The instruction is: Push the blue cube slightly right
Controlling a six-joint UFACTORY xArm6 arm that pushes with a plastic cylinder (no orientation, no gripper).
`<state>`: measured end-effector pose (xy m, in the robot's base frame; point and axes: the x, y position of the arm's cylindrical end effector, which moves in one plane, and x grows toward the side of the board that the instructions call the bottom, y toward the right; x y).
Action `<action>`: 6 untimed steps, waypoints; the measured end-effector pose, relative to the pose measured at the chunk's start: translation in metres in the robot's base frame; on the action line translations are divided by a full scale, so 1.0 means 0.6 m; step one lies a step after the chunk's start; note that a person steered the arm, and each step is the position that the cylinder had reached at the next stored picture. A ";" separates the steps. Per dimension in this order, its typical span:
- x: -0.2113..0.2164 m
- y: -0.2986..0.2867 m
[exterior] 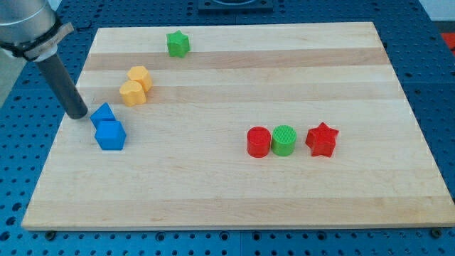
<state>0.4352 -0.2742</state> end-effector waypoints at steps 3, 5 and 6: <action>0.082 0.043; 0.077 0.081; 0.063 0.092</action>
<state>0.4731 -0.2191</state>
